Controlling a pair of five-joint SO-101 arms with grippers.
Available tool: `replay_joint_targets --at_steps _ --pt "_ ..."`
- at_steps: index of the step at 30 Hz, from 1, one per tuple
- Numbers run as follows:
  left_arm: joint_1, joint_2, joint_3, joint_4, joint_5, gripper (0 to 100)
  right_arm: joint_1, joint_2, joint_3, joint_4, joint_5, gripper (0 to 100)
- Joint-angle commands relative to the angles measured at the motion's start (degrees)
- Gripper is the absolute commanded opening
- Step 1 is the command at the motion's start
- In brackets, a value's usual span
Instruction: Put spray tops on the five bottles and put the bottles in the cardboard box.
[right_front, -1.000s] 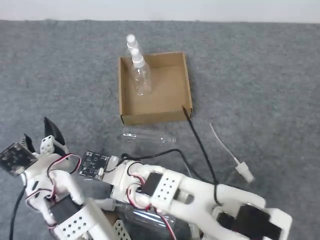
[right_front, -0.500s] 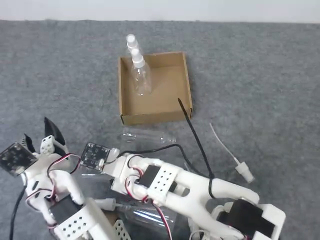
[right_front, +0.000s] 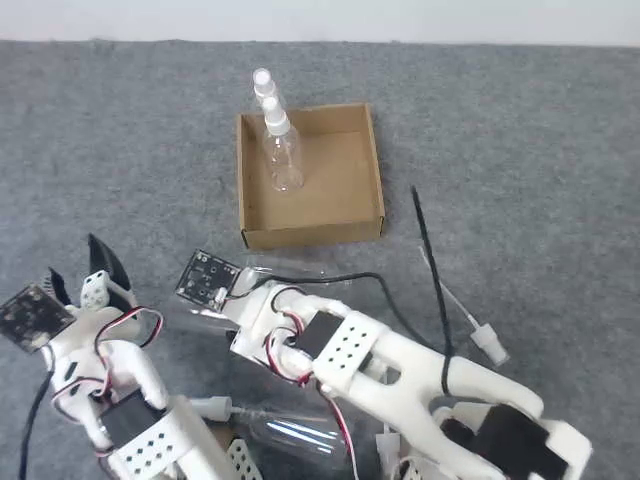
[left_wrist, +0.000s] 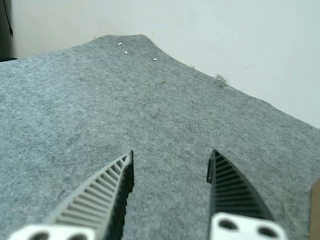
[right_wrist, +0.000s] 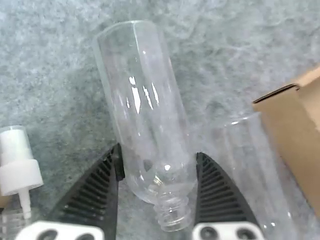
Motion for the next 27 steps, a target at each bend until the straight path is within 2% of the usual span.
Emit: replay_joint_targets --at_steps 1,7,18,22,27 --pt "-0.1 -1.2 -2.2 -1.9 0.3 23 1.9 -4.6 -2.6 0.7 0.3 4.1" --pt "0.1 -1.2 -2.2 -1.9 0.3 23 5.8 -5.1 -2.9 0.1 0.2 4.1" --pt "0.3 -1.2 -2.2 -1.9 0.5 23 7.7 -5.8 -3.5 0.4 0.2 4.1" --pt "2.7 -1.2 -2.1 -1.9 0.3 23 9.5 -9.2 -3.4 0.8 -0.4 4.1" --pt "3.1 -1.2 -2.0 -1.8 0.3 23 11.6 -14.2 -5.0 6.4 -3.1 4.1"
